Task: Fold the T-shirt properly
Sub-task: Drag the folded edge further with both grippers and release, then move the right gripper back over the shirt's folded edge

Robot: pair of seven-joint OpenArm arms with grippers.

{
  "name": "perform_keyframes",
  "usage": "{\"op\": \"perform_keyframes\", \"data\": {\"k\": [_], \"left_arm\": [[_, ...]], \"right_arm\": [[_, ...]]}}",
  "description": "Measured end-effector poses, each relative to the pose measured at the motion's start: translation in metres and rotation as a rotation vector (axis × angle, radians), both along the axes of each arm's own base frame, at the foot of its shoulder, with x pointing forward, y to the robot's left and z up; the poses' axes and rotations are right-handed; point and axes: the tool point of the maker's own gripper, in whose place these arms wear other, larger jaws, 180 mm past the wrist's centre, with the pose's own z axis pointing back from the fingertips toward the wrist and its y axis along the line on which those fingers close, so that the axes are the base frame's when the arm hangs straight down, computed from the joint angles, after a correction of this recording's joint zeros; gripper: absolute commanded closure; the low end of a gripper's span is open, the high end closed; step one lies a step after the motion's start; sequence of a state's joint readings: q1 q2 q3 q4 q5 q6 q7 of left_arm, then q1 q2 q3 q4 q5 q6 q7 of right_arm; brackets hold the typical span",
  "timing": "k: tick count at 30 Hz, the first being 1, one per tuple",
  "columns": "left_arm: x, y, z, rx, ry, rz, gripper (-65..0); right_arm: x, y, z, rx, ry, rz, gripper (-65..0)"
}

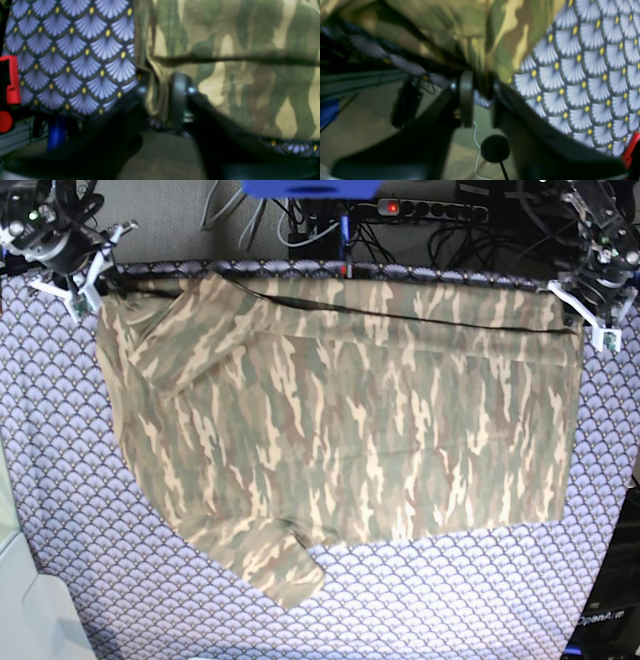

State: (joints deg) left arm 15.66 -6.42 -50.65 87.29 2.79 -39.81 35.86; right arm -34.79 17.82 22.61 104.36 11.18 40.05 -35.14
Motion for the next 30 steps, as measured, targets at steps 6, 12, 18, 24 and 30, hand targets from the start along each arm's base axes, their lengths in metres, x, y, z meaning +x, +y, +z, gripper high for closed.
{"op": "perform_keyframes", "data": {"k": [6,12,18,24,30], "left_arm": [[0.001,-0.004,-0.001,-0.014,-0.013,0.004,-36.4],[0.000,-0.003,-0.001,-0.013,-0.013,0.008,-48.5],[-0.006,-0.003,-0.001,-0.018,-0.024,0.011,-60.2],[-0.007,-0.003,-0.001,-0.018,-0.021,0.012,-60.3],[-0.007,-0.003,-0.001,-0.019,-0.021,0.010,-60.3]], "right_arm": [[0.000,-0.012,0.003,-0.016,-0.007,-0.029,-37.3],[-0.003,-0.056,0.023,-0.066,-0.091,-0.216,-39.3],[0.001,-0.026,0.047,-0.034,-0.239,-0.182,-39.2],[0.003,0.027,0.029,-0.006,-0.265,-0.097,-39.2],[-0.002,0.082,0.016,0.006,-0.294,-0.023,-39.4]]}}
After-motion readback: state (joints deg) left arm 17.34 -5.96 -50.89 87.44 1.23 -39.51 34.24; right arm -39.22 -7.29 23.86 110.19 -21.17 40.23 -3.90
